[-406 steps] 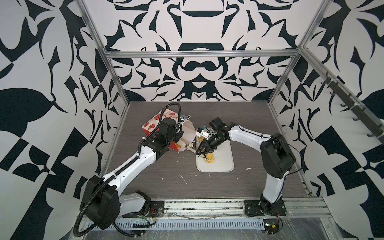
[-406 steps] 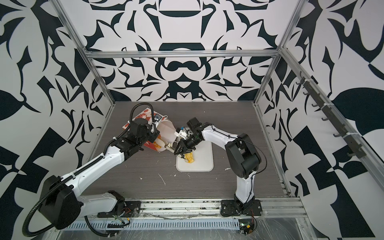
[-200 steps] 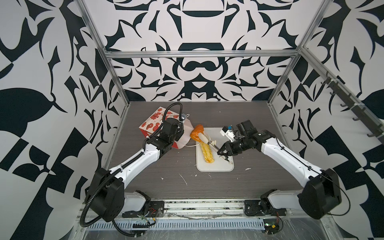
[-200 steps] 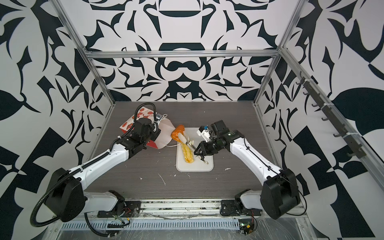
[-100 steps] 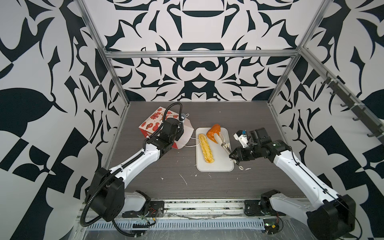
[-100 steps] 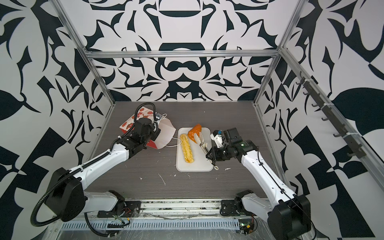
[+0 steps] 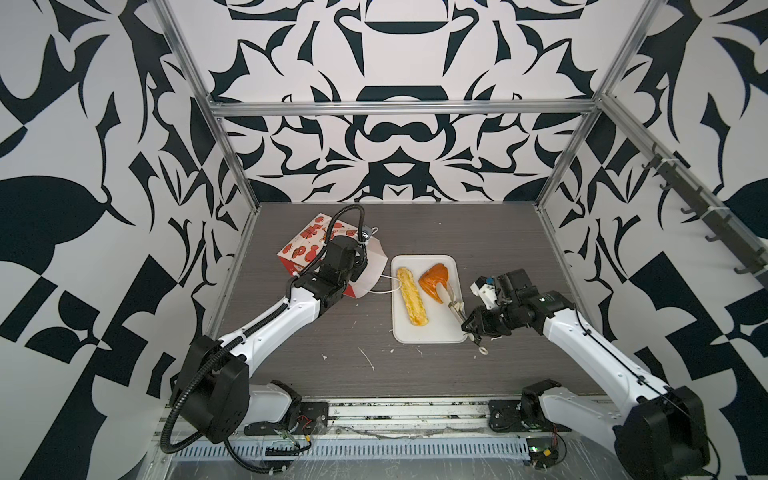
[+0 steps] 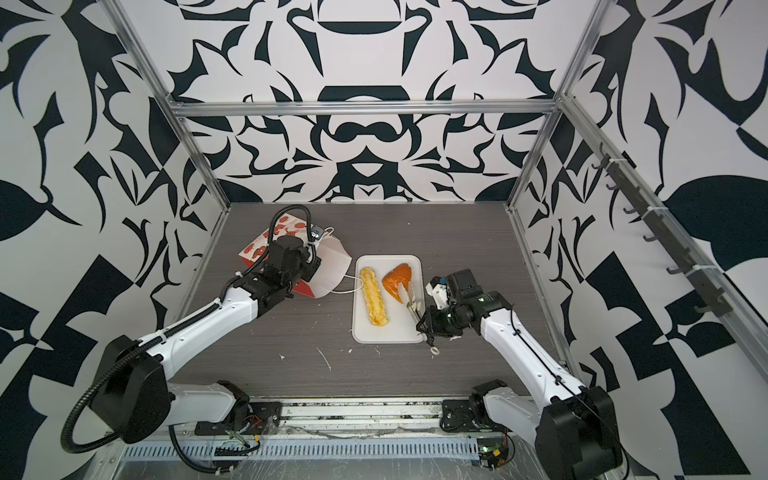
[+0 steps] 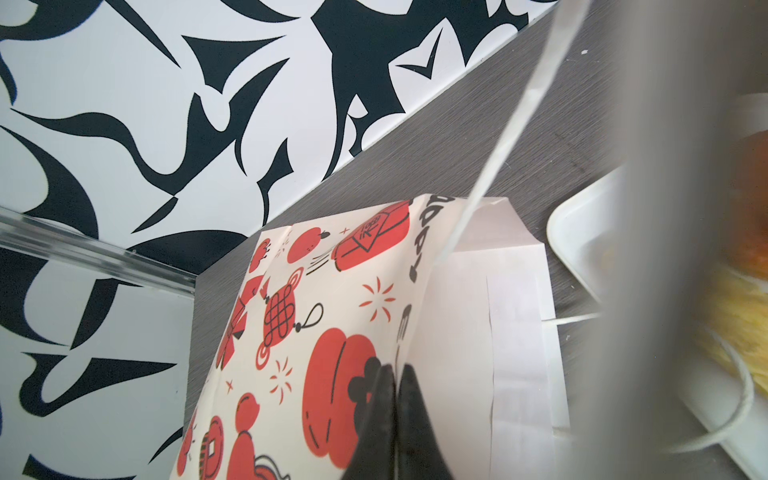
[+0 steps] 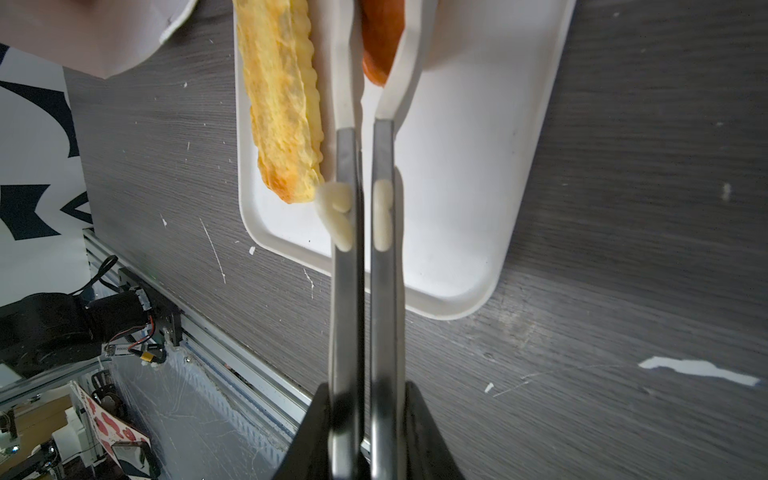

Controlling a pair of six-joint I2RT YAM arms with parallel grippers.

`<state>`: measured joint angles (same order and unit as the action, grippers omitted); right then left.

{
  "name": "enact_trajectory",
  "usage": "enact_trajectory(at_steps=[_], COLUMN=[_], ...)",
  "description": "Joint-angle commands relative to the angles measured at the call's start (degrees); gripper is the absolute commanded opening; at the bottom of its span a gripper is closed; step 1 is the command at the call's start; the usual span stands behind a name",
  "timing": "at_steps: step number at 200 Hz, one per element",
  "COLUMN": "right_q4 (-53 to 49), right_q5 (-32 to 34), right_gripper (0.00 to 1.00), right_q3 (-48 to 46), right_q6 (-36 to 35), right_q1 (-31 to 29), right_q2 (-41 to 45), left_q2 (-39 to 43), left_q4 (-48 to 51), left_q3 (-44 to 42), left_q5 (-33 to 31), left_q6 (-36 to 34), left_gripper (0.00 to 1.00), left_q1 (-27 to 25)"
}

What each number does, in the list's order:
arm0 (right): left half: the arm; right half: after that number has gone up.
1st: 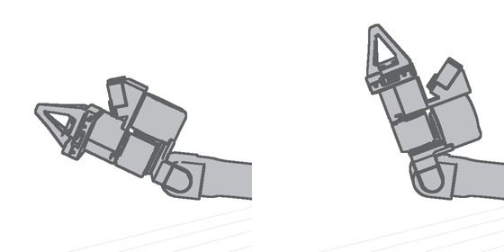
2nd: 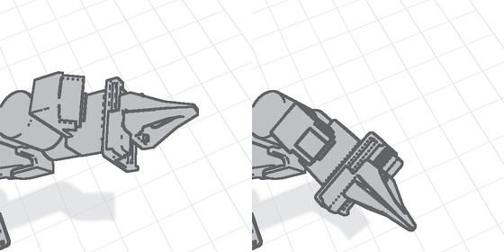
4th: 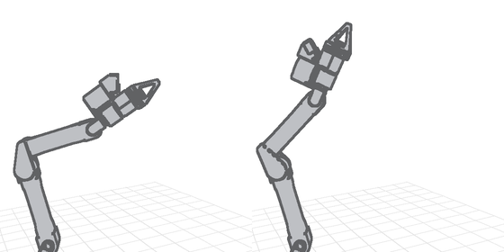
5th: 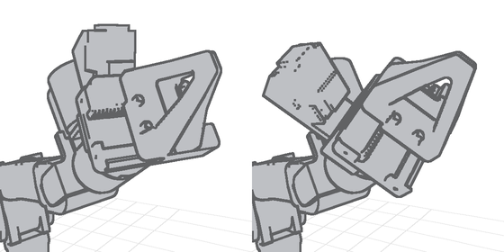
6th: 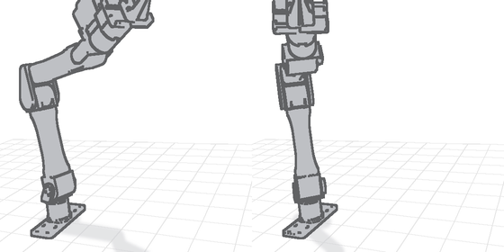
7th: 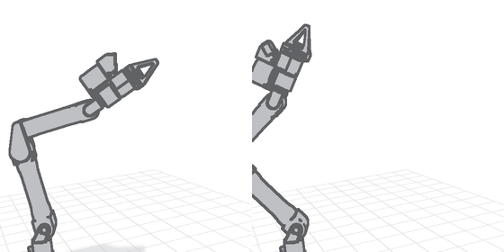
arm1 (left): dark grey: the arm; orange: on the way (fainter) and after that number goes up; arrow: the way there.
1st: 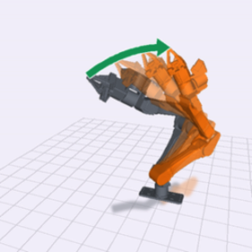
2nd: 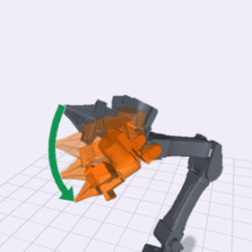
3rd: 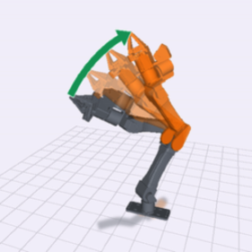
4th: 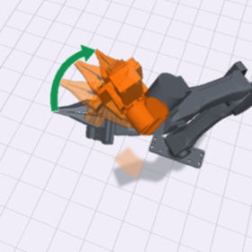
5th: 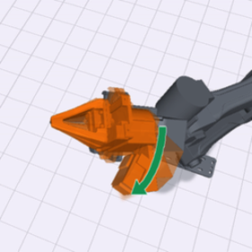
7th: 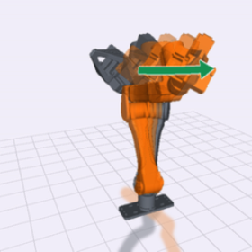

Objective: Take the fake bread out of the paper bag
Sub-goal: 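Pull the orange pastry out and lower it onto the white tray, right gripper, then open the tongs and lift them off the tray, right gripper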

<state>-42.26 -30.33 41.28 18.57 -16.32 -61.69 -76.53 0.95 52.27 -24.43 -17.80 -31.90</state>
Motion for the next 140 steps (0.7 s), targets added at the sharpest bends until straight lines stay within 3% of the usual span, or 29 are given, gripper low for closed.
enact_trajectory(at_steps=[1, 23, 53, 140], right_q4=[-0.25, 0.08, -0.15, -0.39], right_q5=[0.13, -1.21, -1.52, -1.95], right_gripper=[0.03, 0.08, 0.25, 0.34], right_q3=[1.0, 0.73, 1.23, 1.44], right_q6=[1.48, 2.61, 3.51, 3.43], right_q1=[0.23, 0.23, 0.21, 0.21], right_q2=[0.26, 0.81, 2.14, 3.07], left_q2=[1.22, 0.9, 0.99, 1.38], left_q4=[-1.63, -1.65, -1.74, -1.08], left_q3=[0.2, 0.29, 0.23, 0.2], left_q5=[-0.89, -0.8, -0.92, -0.7], left_q6=[0.41, 0.4, 0.09, -0.65], left_gripper=[0.0, 0.0, 0.0, 0.0], left_q1=[0.11, 0.08, 0.11, 0.15])
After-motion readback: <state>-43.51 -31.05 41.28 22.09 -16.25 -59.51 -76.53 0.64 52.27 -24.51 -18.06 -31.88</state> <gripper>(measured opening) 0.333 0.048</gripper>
